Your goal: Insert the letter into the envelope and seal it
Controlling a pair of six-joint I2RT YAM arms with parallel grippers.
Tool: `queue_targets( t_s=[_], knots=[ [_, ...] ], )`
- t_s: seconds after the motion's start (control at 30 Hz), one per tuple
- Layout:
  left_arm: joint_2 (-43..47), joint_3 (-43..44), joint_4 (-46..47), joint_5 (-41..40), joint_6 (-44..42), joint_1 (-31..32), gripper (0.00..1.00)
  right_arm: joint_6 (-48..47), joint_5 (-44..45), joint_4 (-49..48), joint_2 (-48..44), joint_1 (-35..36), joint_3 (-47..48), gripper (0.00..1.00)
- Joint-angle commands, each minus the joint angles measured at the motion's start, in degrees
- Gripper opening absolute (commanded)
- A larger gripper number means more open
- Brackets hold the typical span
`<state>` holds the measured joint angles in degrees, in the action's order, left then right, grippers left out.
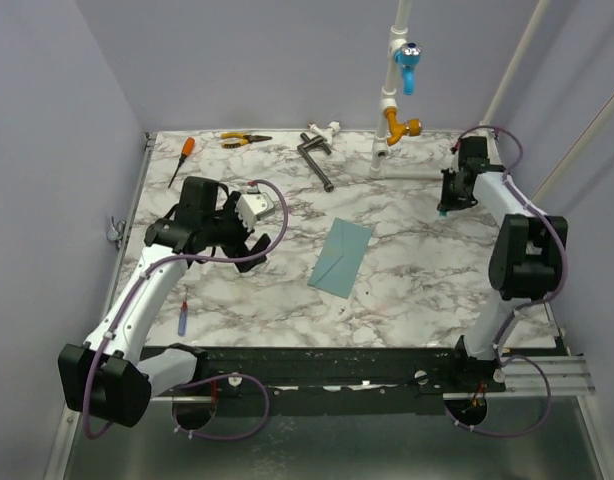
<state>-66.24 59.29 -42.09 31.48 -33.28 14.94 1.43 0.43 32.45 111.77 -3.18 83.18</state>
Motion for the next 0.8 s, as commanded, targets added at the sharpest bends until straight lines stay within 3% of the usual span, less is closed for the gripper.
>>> queue_targets(
  t_s=[0.0, 0.1, 0.23, 0.3, 0.43, 0.53, 0.63, 0.77],
  knots=[
    [4.56, 1.12, -1.28, 2.34, 0.65, -1.13, 0.99, 6.75, 2.48, -2.75, -18.92, 6.05, -5.17, 0.01],
    [6.99, 3.53, -4.70, 4.97, 0.20, -1.55, 0.99, 4.78, 9.75, -1.66, -26.97, 15.07, -6.35, 0.00],
    [8.69, 11.55, -14.88, 8.80, -0.46, -1.67, 0.99, 4.36, 5.11, 0.97, -36.83, 18.19, -7.27, 0.01],
    [9.80, 16.62, -20.67, 12.48, -0.60, -1.64, 0.99, 2.86, 0.19, 1.39, -41.65, 19.00, -7.54, 0.01],
    [13.53, 22.62, -24.72, 17.35, 0.81, -1.66, 0.99, 0.49, -27.52, -3.25, -50.30, 19.41, -9.86, 0.01],
    [15.91, 23.77, -24.82, 18.66, 2.43, -1.67, 0.99, 0.69, -47.56, -11.27, -55.38, 19.74, -13.37, 0.01],
    [18.10, 23.59, -23.80, 21.26, 5.77, -1.67, 0.97, 7.87, -55.78, -23.88, -59.16, 19.95, -17.22, 0.01],
    [21.93, 21.05, -15.77, 24.04, 14.60, -1.67, 0.90, 30.24, -59.56, -60.07, -61.62, 20.66, -25.65, 0.01]
  ],
)
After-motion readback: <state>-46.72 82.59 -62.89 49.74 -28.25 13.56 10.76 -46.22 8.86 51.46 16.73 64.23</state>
